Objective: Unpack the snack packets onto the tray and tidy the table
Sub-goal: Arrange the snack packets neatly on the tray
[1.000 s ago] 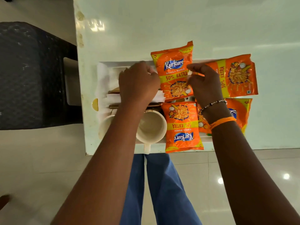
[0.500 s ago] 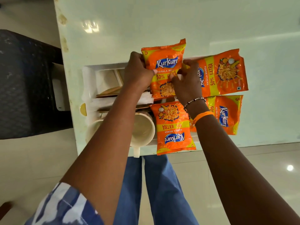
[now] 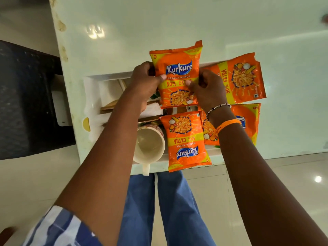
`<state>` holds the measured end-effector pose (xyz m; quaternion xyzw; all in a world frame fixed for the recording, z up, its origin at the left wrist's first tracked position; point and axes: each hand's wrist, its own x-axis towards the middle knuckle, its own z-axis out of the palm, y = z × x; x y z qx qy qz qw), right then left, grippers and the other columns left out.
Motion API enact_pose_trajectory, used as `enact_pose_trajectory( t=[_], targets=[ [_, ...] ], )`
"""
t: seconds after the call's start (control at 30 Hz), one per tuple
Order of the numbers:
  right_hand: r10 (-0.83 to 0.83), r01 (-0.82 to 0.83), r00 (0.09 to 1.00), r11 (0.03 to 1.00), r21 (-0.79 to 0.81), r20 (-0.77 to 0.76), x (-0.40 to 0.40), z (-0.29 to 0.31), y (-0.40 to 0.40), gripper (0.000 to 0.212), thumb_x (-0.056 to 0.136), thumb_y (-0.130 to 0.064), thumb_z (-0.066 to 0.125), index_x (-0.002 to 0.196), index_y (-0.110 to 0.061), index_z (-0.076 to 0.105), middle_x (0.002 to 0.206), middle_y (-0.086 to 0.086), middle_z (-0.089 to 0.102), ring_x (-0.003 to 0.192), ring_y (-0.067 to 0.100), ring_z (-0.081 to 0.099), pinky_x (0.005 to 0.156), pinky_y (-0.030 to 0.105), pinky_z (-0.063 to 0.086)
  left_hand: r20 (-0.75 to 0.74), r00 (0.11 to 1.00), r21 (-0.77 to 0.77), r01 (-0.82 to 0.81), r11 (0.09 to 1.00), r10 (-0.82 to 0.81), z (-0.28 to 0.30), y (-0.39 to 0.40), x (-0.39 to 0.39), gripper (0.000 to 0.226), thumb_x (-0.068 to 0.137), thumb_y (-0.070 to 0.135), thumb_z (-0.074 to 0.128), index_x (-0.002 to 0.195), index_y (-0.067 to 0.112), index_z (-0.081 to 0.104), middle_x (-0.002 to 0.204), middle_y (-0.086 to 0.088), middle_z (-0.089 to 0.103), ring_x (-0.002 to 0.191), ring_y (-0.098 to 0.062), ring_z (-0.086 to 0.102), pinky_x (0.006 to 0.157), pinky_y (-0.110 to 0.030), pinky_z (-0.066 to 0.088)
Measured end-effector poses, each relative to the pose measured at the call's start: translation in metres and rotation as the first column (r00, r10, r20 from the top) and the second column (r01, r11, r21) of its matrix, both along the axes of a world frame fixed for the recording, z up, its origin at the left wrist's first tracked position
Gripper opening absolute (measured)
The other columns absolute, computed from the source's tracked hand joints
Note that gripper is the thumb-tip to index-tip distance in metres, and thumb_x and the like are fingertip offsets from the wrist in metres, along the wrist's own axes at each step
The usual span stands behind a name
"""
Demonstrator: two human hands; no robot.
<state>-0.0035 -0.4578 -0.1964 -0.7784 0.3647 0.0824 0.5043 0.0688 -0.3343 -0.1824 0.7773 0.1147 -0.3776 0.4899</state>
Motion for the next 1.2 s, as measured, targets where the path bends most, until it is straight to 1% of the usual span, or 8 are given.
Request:
enact_pose_trajectory(
  t=[0.17,0.37,0.53,0.63,0.77,0.93,1.03,1.2],
  targets=[
    [-0.111,0.12,0.992,0.967,-0.223,0.053,-0.013,0.001,-0.018,0.029,0.081,-0.017,0.065,0.108,-0.009,0.062,0.109,0.007,0.068,0.096,0.018,0.062,0.08,0.023,0.047,0.171,0.985,0.107,-0.029,0.994,0.011,-0.005,-0.007,-0.001,0.039,0.088,0.019,0.059,0.125,0.017,0.048,0.122,0.002,0.058,0.097,-0.007,0.052,0.06,-0.011,0.039],
    [-0.323,0.331,0.939,0.764,-0.553,0.115,-0.042,0.004,-0.067,0.044,0.075,-0.013,0.06,0.118,-0.014,0.052,0.125,0.009,0.053,0.114,0.028,0.046,0.083,0.02,0.026,0.473,0.838,0.345,0.108,0.932,-0.272,0.007,-0.014,-0.015,0.056,0.085,0.015,0.062,0.135,0.021,0.037,0.14,-0.006,0.04,0.126,-0.017,0.043,0.084,-0.019,0.04],
    [-0.411,0.345,0.905,0.86,-0.376,-0.111,-0.042,-0.008,-0.083,0.042,0.08,-0.018,0.062,0.12,-0.011,0.052,0.123,0.008,0.059,0.113,0.024,0.054,0.086,0.026,0.039,0.467,0.576,0.518,0.437,0.735,-0.671,0.006,-0.031,-0.047,0.052,0.083,0.007,0.06,0.131,0.023,0.047,0.151,-0.007,0.026,0.141,-0.032,0.017,0.112,-0.044,0.027],
    [-0.371,0.3,0.917,0.884,-0.36,-0.147,-0.043,-0.011,-0.087,0.026,0.082,-0.015,0.057,0.106,-0.007,0.061,0.109,0.012,0.067,0.099,0.026,0.06,0.073,0.025,0.043,0.361,0.574,0.517,0.532,0.671,-0.734,-0.001,-0.035,-0.061,0.052,0.084,0.004,0.059,0.131,0.024,0.048,0.158,-0.004,0.01,0.145,-0.035,-0.004,0.116,-0.054,0.016],
    [-0.403,0.353,0.913,0.856,-0.379,-0.059,-0.05,-0.008,-0.099,0.022,0.081,-0.016,0.058,0.099,-0.003,0.062,0.087,0.005,0.059,0.08,0.018,0.051,0.06,0.02,0.042,0.341,0.538,0.535,0.563,0.63,-0.771,-0.009,-0.033,-0.065,0.054,0.084,-0.001,0.058,0.131,0.022,0.047,0.159,-0.003,0.004,0.145,-0.034,-0.009,0.116,-0.055,0.016],
    [-0.47,0.438,0.882,0.819,-0.37,0.003,-0.057,-0.005,-0.099,0.022,0.082,-0.017,0.059,0.099,-0.004,0.062,0.098,0.011,0.067,0.081,0.013,0.051,0.069,0.02,0.04,0.372,0.496,0.576,0.54,0.614,-0.785,-0.008,-0.036,-0.068,0.052,0.084,0.004,0.059,0.131,0.022,0.047,0.159,-0.006,0.008,0.145,-0.034,-0.006,0.116,-0.054,0.01],
    [-0.472,0.452,0.882,0.842,-0.295,0.005,-0.063,-0.001,-0.092,0.03,0.083,-0.022,0.061,0.109,-0.006,0.057,0.096,0.0,0.057,0.087,0.01,0.051,0.076,0.021,0.043,0.418,0.451,0.553,0.563,0.614,-0.789,-0.004,-0.043,-0.085,0.049,0.086,0.014,0.058,0.132,0.021,0.046,0.158,-0.009,0.014,0.145,-0.034,-0.004,0.116,-0.053,0.004],
    [-0.57,0.555,0.817,0.818,-0.15,-0.083,-0.098,0.008,-0.086,0.051,0.083,-0.028,0.064,0.125,-0.012,0.04,0.125,0.009,0.056,0.102,0.018,0.056,0.082,0.028,0.044,0.309,0.385,0.557,0.668,0.494,-0.87,-0.006,-0.049,-0.123,0.053,0.087,0.023,0.053,0.137,0.018,0.036,0.157,-0.011,0.015,0.146,-0.029,0.0,0.116,-0.048,-0.007]
  ],
)
